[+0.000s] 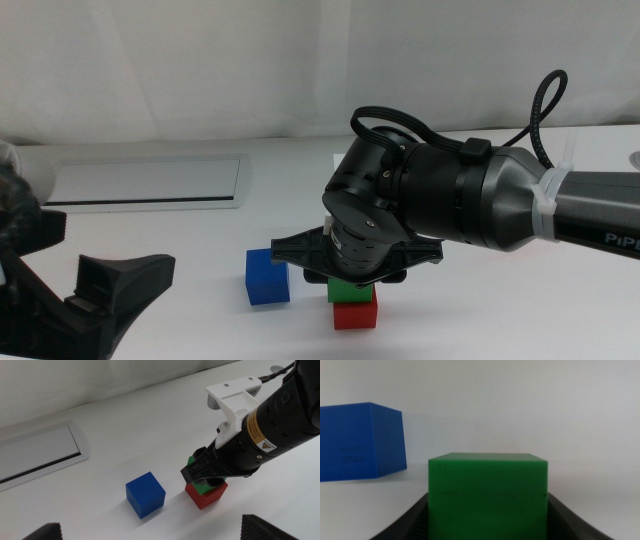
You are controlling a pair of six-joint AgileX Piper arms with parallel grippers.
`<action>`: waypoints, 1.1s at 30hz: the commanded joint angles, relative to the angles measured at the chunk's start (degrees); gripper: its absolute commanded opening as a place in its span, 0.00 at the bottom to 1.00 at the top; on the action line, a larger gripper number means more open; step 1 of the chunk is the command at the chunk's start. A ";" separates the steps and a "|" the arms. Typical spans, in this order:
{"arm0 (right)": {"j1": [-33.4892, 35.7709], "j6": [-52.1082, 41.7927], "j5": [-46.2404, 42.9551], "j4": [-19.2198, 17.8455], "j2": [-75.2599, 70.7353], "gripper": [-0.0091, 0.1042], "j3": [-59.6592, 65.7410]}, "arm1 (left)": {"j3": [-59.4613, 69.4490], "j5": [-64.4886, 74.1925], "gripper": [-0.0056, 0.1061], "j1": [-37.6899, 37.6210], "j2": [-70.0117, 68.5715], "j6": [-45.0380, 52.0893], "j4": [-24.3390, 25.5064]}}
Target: Stack red cubes first, then green, then blue cubes in a specific spot.
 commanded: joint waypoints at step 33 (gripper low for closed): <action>-1.18 -4.42 1.01 0.24 -1.32 0.83 0.13 | 0.36 -0.29 0.83 0.11 -0.40 -0.41 -0.43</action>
